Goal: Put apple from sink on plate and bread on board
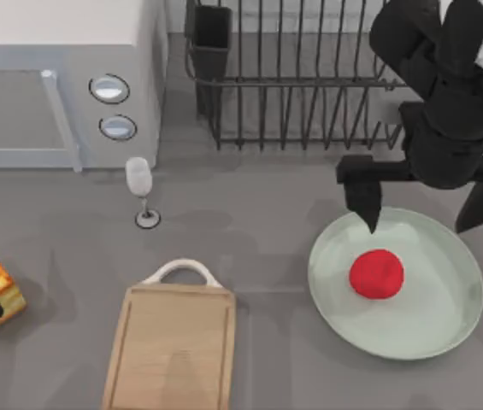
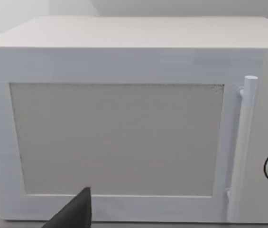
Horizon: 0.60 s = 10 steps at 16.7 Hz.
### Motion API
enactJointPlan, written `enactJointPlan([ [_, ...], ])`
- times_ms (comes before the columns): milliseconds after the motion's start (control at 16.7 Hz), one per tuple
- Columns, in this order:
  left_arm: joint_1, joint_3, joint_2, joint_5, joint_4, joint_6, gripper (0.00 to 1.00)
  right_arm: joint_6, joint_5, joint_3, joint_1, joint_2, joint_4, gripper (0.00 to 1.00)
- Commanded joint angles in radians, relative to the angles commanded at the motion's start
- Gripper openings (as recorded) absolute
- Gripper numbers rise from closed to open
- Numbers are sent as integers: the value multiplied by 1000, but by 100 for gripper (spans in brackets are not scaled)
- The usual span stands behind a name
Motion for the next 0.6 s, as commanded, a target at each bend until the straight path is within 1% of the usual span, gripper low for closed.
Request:
enactJointPlan([
  [360, 0, 0, 0, 0, 0, 0, 100, 0, 0, 0, -2, 0, 0, 100],
  [600, 0, 0, 0, 0, 0, 0, 100, -29, 0, -92, -30, -98, 72, 100],
])
